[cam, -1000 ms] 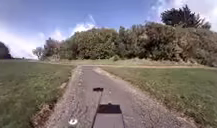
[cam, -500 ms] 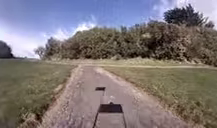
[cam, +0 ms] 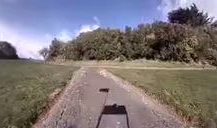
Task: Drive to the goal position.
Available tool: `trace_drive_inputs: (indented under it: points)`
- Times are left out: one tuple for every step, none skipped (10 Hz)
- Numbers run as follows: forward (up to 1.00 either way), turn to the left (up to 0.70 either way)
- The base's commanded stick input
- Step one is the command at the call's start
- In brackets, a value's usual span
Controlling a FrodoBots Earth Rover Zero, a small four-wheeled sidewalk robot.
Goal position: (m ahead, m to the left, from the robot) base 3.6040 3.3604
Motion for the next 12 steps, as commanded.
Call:
trace_drive_inputs:
  points:
    - [0.7, 0.01]
    - [0.7, 0.0]
    - [0.7, 0.02]
    - [0.7, 0.02]
    - [0.7, 0.0]
    - [0.7, 0.02]
    - [0.7, 0.02]
    - [0.7, 0.02]
    - [0.7, 0.04]
    - [0.7, 0.13]
    - [0.7, 0.22]
    - [0.7, 0.32]
